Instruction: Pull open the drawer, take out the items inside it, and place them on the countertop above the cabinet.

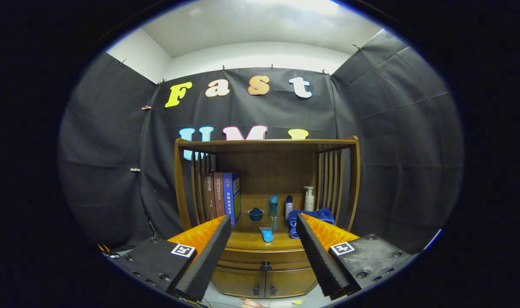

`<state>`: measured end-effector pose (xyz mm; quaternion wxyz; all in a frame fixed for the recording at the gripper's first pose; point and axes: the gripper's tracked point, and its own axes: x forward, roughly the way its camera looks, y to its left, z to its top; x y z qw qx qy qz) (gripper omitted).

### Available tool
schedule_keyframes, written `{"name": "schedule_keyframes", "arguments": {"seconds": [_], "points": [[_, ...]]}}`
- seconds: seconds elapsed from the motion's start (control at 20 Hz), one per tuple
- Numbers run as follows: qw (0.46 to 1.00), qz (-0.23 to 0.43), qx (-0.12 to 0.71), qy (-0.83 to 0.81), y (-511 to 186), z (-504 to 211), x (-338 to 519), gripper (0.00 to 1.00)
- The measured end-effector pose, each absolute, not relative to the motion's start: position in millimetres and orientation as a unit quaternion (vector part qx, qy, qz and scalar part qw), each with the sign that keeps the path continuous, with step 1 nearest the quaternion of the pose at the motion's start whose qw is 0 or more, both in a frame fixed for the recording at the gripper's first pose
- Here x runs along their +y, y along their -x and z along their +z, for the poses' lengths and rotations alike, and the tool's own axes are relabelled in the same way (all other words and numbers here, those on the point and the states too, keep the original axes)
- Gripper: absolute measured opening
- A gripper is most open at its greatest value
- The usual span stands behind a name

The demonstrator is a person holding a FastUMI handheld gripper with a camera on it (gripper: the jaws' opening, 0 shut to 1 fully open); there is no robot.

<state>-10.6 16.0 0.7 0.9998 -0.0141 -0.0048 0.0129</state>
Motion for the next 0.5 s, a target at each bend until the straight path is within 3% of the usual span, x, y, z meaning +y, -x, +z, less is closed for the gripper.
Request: {"name": "schedule_keyframes", "arguments": {"seconds": [0.5], "points": [[1.000, 0.013, -0.012, 0.016, 21.5, 7.3, 18.8, 0.99]]}}
